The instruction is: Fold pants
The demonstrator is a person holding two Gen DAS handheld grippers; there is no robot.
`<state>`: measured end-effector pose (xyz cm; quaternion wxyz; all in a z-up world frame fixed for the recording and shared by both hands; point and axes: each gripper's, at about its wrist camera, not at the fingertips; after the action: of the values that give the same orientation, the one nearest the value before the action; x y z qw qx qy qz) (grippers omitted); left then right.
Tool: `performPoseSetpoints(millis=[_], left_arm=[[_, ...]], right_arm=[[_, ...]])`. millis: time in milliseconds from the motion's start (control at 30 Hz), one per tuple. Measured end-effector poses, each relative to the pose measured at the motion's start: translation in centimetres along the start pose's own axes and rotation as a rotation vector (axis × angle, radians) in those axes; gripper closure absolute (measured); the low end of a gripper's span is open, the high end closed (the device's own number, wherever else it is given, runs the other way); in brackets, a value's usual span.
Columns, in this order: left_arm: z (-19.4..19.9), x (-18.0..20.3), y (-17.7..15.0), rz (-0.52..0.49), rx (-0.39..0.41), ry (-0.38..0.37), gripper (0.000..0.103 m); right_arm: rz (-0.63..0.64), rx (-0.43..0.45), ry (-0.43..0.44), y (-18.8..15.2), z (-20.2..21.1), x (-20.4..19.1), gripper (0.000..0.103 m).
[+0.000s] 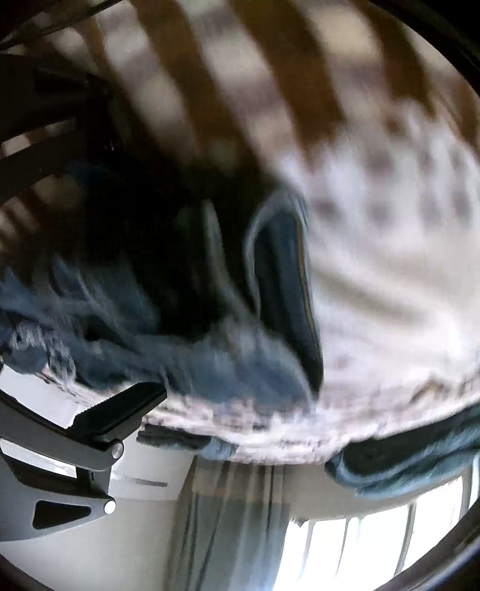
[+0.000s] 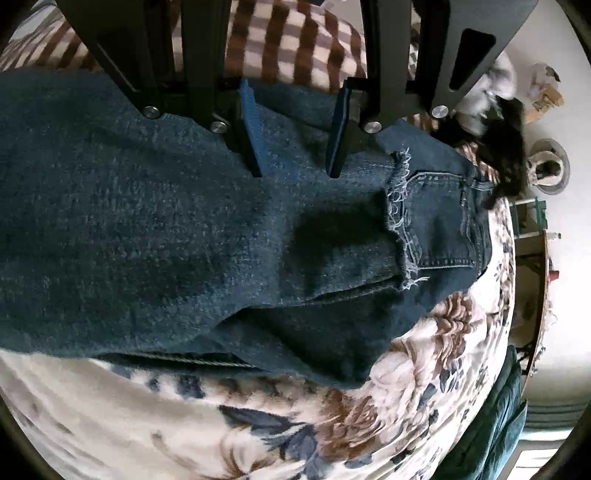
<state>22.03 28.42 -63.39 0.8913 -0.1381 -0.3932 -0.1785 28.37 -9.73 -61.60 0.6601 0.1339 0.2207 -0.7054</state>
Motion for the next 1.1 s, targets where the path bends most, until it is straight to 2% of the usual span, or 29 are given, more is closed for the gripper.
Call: performPoseSetpoints(millis=[67,100,233,300,367,433,533,633,733,900,1100], left_arm=[[-0.5,2.3,0.1,-0.079,0.008,-0.012,0.01],[-1.0,2.9,0.2,-0.104,0.008,0.006,0.01],[-3.0,2.2,1.6,-0.076,-0.001,0.038,0.013],[-3.0,2.6,1.7,-0.075,0.009,0.05,0.022],[-2.8,3.5,1.3,-0.134,0.01,0.11,0.044],[-2.5,4.1,0.9,-0.171,0.012,0.151,0.055],[-1.9,4.8,0.6,-0.205,0.02,0.185,0.064],[-2.7,7.5,0.6,-0.282,0.041,0.238,0.07],[-1.8,9.7,-0.9,-0.356,0.071,0.233,0.075],[-0.7,15.0,-4.2,-0.512,0.086,0.172,0.077],[-1.3,21.5,-11.3,-0.746,0.019,0.093,0.078]], right_arm=[[0.013,0.004,-0.009,0.1,-0.1,-0.1,0.067],[0.018,0.005,-0.018,0.1,-0.1,0.0,0.067],[0.027,0.01,-0.066,0.3,-0.6,-0.4,0.067],[0.035,0.005,-0.109,0.4,-1.0,-1.0,0.067],[0.035,0.002,-0.152,0.5,-1.2,-1.5,0.067],[0.034,0.001,-0.19,0.6,-1.4,-2.0,0.067],[0.036,0.005,-0.223,0.4,-1.5,-2.6,0.067],[0.038,0.009,-0.242,0.4,-1.6,-3.1,0.066],[0.017,0.011,-0.227,0.5,-1.6,-2.8,0.066],[0.016,0.013,-0.196,0.5,-1.2,-2.4,0.066],[-0.057,0.057,-0.036,-0.7,2.7,1.0,0.066]])
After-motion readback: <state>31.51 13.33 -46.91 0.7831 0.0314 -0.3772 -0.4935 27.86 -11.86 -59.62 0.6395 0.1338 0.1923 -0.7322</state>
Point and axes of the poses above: each gripper's, at about its wrist camera, not at the fingertips, and z roughly against the way its jaws point, x to its right, y to its top
